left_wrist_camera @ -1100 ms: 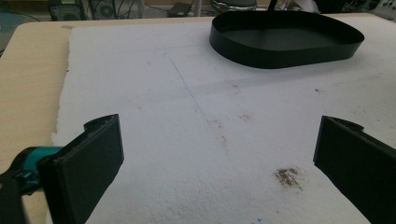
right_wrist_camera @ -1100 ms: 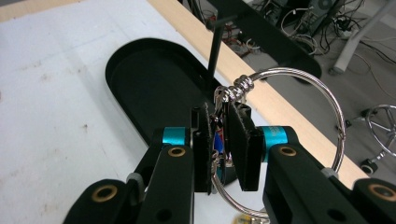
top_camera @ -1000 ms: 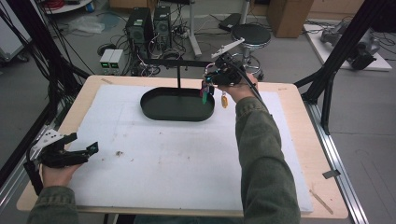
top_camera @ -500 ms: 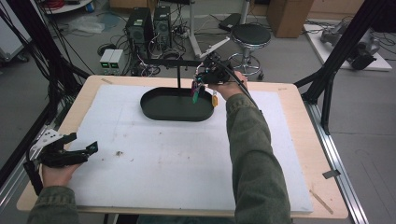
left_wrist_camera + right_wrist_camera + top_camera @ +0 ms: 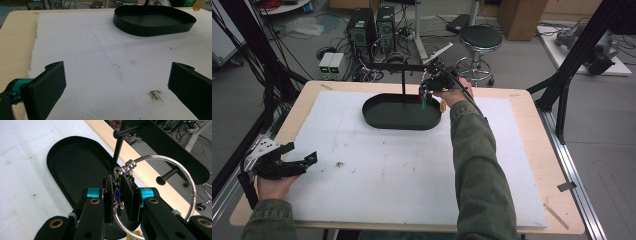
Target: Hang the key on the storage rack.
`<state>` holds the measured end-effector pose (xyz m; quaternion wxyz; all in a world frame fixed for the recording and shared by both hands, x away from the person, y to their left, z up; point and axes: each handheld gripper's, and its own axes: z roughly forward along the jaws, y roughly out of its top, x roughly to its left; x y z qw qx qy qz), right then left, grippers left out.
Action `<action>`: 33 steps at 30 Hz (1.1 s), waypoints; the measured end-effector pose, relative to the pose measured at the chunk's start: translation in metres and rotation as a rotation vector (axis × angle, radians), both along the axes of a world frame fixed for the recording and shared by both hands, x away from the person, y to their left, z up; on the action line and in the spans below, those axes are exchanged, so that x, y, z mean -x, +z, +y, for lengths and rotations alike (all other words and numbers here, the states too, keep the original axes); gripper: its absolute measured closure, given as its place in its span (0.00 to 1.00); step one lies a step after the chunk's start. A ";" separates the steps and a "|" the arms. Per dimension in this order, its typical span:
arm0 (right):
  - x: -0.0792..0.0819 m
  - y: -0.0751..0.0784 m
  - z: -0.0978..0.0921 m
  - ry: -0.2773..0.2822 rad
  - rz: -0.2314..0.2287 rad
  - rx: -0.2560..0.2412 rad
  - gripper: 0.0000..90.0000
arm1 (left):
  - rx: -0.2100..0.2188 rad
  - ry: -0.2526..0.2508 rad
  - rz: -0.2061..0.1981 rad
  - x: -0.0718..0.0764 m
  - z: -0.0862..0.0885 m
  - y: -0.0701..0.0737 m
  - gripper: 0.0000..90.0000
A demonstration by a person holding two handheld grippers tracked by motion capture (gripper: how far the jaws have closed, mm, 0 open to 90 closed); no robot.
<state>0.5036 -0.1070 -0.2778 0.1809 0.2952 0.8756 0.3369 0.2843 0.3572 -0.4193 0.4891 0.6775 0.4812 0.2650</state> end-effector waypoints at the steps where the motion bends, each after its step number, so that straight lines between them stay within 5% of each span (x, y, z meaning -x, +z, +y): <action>1: -0.001 -0.001 0.000 -0.004 0.002 -0.002 0.89 | 0.002 0.001 -0.001 0.000 0.000 0.000 0.02; 16: -0.011 -0.015 0.014 -0.016 -0.001 -0.025 0.97 | 0.016 0.006 -0.009 0.000 0.002 0.000 0.02; 19: -0.009 -0.014 0.014 0.002 0.030 -0.070 0.90 | 0.016 0.005 -0.010 0.000 0.001 0.000 0.02; 33: 0.011 0.003 0.013 -0.005 0.034 -0.186 0.40 | 0.019 0.002 -0.010 0.000 0.000 0.000 0.02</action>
